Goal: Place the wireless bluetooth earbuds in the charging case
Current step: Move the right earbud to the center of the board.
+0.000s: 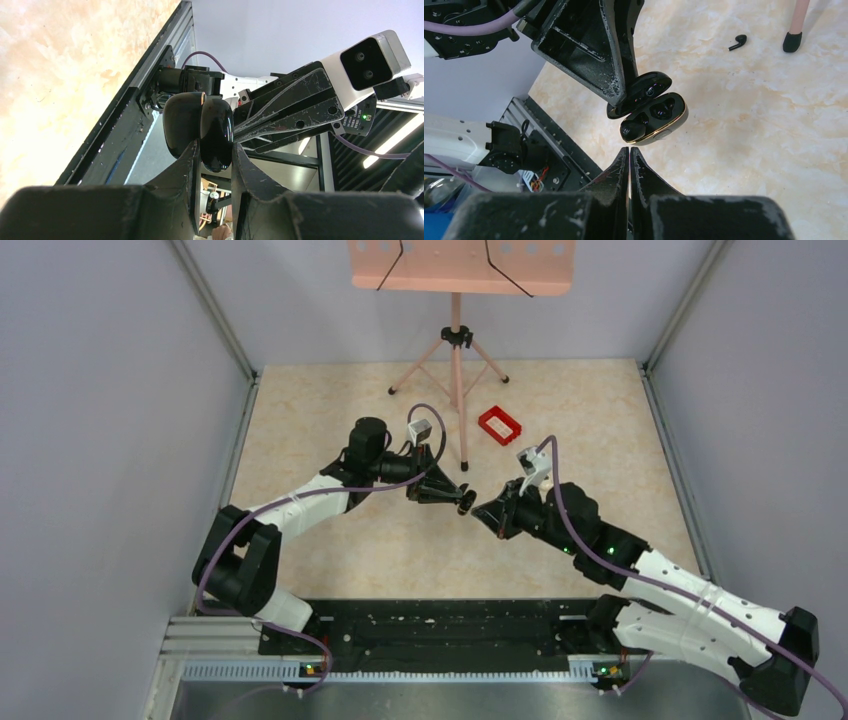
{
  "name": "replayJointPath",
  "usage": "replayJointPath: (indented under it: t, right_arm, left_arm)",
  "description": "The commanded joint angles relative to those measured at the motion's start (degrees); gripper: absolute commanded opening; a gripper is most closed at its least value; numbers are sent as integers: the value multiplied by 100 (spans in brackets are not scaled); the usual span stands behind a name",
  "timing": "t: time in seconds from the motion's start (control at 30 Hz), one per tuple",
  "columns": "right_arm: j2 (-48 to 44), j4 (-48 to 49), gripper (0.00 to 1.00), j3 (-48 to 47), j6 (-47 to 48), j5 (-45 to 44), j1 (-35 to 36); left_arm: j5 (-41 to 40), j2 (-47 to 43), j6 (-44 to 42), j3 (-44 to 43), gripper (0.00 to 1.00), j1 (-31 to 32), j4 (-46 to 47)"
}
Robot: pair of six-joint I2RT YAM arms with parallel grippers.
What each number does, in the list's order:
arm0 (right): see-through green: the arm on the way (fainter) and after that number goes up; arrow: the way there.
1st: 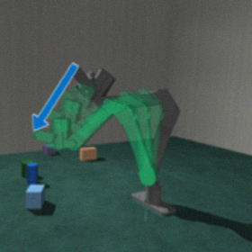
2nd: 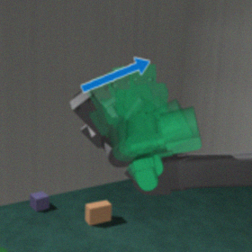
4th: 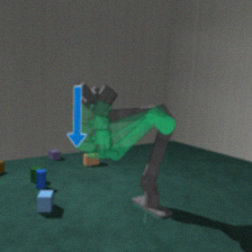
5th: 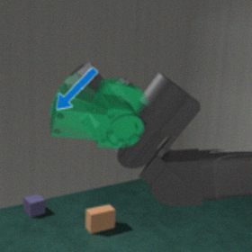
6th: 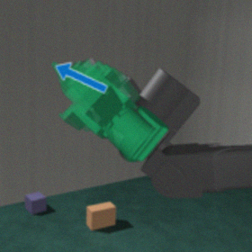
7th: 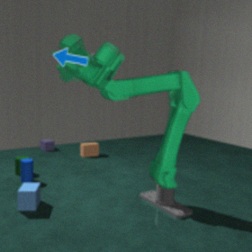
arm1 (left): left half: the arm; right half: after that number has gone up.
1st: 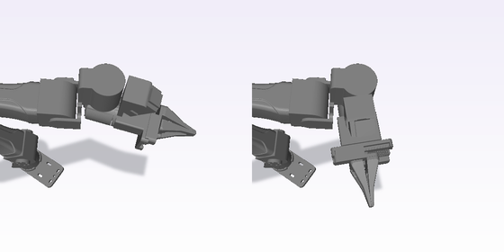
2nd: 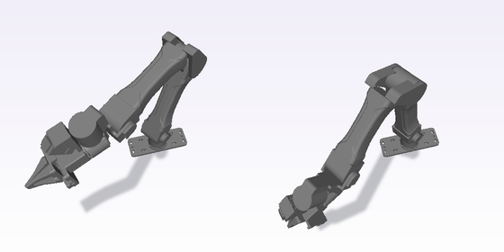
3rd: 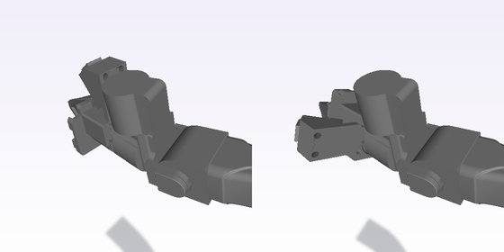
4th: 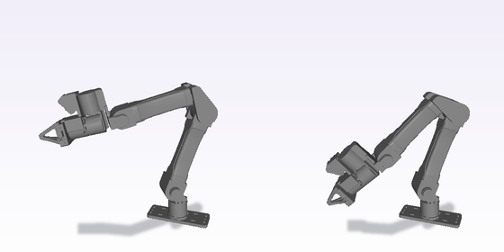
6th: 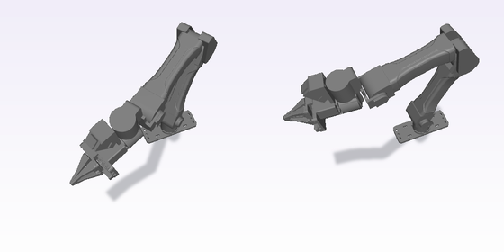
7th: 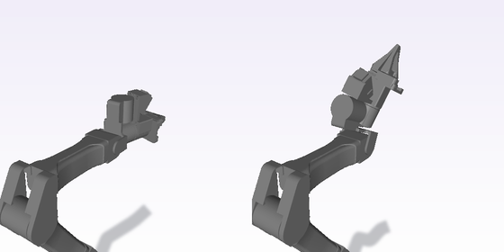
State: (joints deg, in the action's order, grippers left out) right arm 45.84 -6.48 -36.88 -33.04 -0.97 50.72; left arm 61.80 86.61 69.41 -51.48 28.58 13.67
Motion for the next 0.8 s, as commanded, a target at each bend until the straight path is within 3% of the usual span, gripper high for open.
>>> replayJointPath:
  t: [0.0,0.77]
  right_arm:
    - [66,263,0,-340,101,-179,-25]
    - [36,82,0,-464,158,-601,-19]
  left_arm:
    - [-19,-263,-76,-189,0,-16,154]
    - [1,-302,-116,-187,0,-18,157]
